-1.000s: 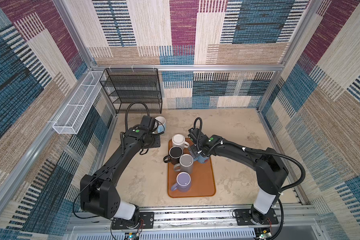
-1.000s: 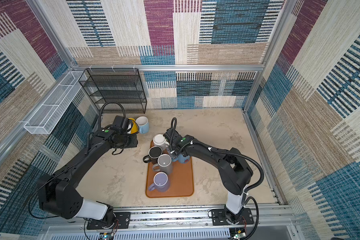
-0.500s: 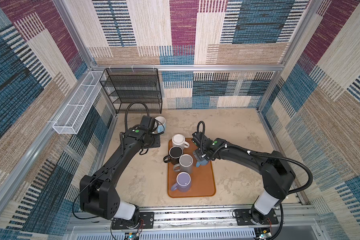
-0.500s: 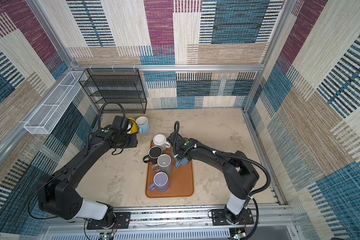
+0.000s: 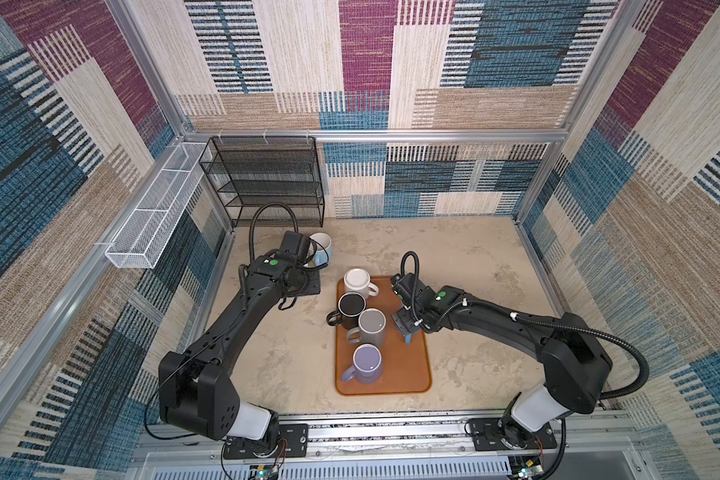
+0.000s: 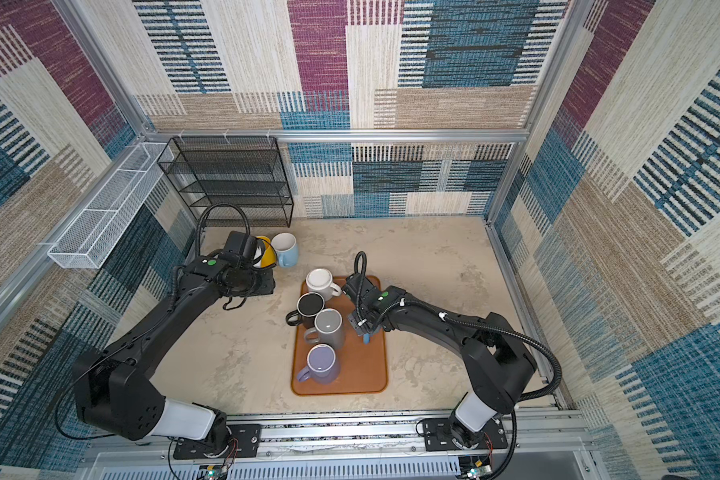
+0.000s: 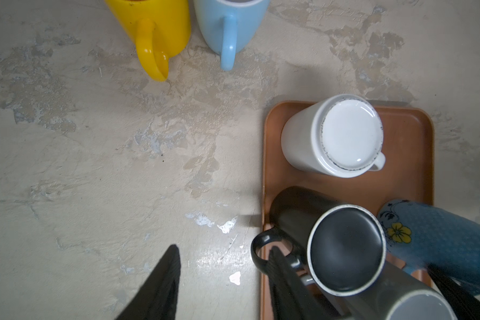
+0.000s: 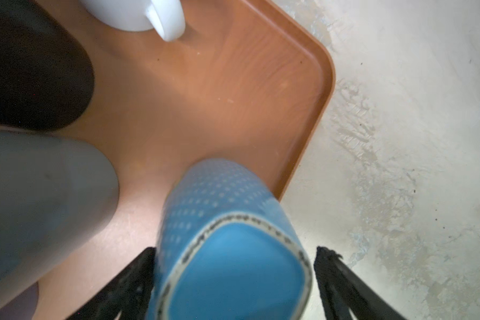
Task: Turn the mug right side up
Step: 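Lower the right gripper around the blue patterned mug's base and close it, then lift the blue patterned mug off the tray with the right gripper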
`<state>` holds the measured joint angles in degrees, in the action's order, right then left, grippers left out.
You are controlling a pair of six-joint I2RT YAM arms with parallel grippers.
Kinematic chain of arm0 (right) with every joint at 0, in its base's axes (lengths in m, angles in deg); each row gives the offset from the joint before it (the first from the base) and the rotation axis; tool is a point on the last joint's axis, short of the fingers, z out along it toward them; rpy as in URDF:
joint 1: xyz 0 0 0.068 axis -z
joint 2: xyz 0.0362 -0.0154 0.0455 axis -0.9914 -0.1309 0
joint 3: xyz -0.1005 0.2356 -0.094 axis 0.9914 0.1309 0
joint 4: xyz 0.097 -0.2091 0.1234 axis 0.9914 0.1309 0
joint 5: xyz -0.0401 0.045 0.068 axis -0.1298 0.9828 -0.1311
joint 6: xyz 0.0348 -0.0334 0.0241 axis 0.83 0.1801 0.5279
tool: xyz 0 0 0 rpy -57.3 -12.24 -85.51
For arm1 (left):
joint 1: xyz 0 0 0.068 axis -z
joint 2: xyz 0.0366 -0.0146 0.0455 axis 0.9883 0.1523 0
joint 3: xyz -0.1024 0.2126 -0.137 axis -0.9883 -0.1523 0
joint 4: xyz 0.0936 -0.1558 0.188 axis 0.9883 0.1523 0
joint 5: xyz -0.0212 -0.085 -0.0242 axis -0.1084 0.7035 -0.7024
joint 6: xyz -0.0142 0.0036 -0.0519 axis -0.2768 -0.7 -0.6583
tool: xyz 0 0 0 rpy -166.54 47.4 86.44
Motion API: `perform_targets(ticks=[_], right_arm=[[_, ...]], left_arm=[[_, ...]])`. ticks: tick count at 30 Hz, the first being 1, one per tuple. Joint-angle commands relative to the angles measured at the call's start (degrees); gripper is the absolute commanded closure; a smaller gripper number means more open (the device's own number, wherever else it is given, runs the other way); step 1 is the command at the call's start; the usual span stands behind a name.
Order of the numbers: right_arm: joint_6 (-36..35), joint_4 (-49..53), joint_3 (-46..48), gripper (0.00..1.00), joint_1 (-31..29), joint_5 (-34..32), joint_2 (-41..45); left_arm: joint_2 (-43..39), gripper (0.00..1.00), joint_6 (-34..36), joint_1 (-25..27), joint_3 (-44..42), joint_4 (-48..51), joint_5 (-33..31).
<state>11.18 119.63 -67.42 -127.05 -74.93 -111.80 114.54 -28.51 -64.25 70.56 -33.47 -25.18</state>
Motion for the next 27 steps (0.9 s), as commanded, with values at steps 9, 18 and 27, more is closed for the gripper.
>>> perform_targets(ticks=[9, 18, 27], right_arm=[[2.1, 3.7, 4.0, 0.21, 0.0, 3.8, 4.3], [1.8, 3.7, 4.0, 0.44, 0.0, 6.5, 4.5], [1.5, 4.2, 2.1, 0.59, 0.0, 6.6, 2.5]], left_arm=[[0.0, 0.52, -0.4, 0.1, 0.6, 0.3, 0.0], [-0.5, 0.52, -0.4, 0.0, 0.2, 0.3, 0.0], [-1.7, 0.52, -0.4, 0.0, -0.5, 0.3, -0.4]])
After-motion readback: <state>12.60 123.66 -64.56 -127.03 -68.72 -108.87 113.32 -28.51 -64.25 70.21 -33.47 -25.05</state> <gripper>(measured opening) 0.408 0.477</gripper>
